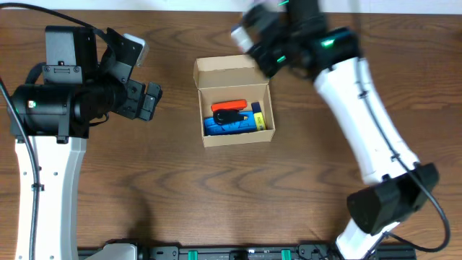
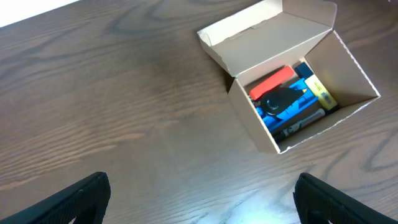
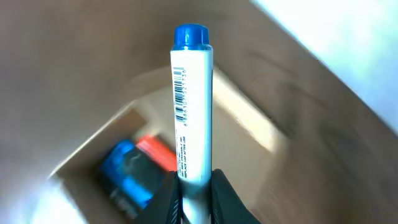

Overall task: Pack container
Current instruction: 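Carry the blue marker over the box and drop it inside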

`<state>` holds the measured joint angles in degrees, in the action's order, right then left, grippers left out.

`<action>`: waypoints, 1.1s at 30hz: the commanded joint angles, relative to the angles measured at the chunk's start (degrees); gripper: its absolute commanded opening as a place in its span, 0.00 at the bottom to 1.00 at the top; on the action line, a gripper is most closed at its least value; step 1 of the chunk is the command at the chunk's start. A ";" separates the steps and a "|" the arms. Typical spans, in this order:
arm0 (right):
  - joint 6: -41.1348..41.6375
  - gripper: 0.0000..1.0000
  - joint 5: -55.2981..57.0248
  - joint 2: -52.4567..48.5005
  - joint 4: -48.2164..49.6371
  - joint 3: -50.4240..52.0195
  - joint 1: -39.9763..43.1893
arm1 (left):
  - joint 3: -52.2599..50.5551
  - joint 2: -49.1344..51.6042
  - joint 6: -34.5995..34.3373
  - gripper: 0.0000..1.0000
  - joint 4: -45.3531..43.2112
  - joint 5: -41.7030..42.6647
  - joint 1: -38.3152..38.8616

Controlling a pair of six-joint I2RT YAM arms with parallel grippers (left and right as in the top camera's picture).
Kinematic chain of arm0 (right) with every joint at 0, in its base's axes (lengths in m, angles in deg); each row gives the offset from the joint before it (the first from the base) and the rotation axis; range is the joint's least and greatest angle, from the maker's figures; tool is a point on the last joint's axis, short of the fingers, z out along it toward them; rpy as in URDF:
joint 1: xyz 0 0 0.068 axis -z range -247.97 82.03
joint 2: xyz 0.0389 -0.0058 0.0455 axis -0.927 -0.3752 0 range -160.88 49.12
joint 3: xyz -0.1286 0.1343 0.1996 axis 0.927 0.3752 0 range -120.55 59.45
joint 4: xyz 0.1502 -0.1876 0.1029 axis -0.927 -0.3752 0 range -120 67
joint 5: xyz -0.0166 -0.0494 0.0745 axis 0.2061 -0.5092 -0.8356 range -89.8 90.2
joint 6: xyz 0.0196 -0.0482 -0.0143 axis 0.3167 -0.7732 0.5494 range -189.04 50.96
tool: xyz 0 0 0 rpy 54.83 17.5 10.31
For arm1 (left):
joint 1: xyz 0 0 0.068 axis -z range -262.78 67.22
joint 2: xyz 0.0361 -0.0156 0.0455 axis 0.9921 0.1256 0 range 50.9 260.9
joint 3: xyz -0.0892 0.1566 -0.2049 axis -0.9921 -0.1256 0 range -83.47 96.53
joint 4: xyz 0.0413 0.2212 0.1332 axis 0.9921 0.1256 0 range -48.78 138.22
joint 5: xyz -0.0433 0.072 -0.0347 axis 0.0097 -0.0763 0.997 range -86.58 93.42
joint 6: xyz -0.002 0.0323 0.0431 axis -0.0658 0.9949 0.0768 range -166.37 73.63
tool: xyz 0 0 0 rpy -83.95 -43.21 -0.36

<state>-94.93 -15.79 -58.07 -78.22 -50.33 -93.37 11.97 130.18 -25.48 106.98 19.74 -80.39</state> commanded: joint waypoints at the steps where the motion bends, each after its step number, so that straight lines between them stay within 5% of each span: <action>1: -17.44 0.01 2.05 -2.89 -1.75 0.92 -3.45 | 0.26 -0.11 0.35 0.95 0.07 -0.04 -0.13; 9: -35.65 0.01 2.60 -11.02 -9.53 1.20 -7.58 | 0.26 -0.11 0.35 0.95 0.07 -0.02 -0.13; 21: -38.12 0.02 7.72 -19.41 -9.92 1.20 -7.56 | 0.26 -0.11 0.35 0.95 0.07 -0.04 -0.13; 23: -38.12 0.15 7.67 -19.47 -9.90 1.20 -7.56 | 0.26 -0.11 0.35 0.95 0.07 -0.04 -0.13; 26: -38.03 0.53 7.65 -19.47 -9.90 1.20 -7.65 | 0.26 -0.11 0.35 0.95 -0.24 0.00 -0.13; 33: -28.81 0.47 7.67 -16.61 -9.75 -0.33 -7.56 | 0.26 -0.11 0.35 0.95 0.11 -0.02 -0.13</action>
<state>-129.49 -8.05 -77.16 -87.95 -49.45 -100.37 11.97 130.18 -25.50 106.85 19.74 -80.39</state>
